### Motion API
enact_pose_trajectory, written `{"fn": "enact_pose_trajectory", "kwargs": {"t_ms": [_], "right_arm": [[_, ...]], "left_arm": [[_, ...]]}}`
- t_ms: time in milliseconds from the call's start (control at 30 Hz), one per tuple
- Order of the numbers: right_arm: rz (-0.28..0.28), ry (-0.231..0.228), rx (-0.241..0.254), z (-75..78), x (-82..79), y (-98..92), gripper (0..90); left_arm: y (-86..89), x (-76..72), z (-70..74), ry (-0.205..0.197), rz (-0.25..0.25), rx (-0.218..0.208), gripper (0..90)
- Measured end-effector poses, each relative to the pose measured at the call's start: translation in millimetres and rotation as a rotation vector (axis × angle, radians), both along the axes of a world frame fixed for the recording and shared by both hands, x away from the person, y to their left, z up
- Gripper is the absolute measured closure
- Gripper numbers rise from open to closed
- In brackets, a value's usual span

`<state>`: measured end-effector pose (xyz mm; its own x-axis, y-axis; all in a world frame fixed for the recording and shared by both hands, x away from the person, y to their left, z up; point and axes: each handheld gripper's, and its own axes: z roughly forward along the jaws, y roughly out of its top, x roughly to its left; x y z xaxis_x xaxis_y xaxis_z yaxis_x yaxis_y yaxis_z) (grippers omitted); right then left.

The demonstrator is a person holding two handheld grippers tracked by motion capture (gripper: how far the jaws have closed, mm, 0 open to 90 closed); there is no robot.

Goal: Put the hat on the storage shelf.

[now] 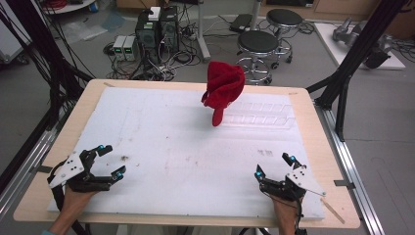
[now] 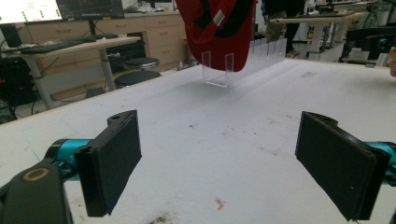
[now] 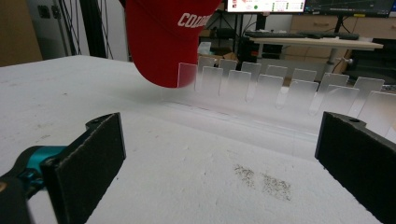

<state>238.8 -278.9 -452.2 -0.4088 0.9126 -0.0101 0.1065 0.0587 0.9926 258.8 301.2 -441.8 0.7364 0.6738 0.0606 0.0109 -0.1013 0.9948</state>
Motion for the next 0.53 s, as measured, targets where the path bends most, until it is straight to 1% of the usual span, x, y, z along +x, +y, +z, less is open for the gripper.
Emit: {"fn": "enact_pose_trajectory", "kwargs": {"t_ms": [100,167,233,267,333,433,533], "right_arm": [[-0.001,-0.001,-0.003,0.0,0.0,-0.1,0.5],[-0.001,-0.004,-0.004,0.0,0.4,-0.3,0.5],[-0.001,0.002,0.0,0.0,-0.1,-0.1,0.5],[-0.002,0.0,-0.002,0.0,0.2,-0.3,0.5],[-0.001,0.0,0.0,0.0,0.2,-0.4,0.5],[-0.001,-0.001,-0.001,0.0,0.5,-0.6,0.5],[-0.002,0.008,0.001,0.1,0.8,-0.3,0.5]], "left_arm": [[1.5,0.4,-2.8,0.009,0.011,-0.001,14.6],[1.6,-0.1,-6.1,0.023,0.019,-0.006,14.6],[2.2,-1.2,-9.4,0.02,0.03,-0.011,14.7],[2.9,-1.9,-9.1,0.012,0.028,-0.017,14.6],[2.8,-1.6,-9.6,0.019,0.034,-0.021,14.7],[3.5,-1.7,-9.6,0.015,0.038,-0.029,14.6],[3.6,-2.7,-9.9,0.01,0.043,-0.032,14.7]]}}
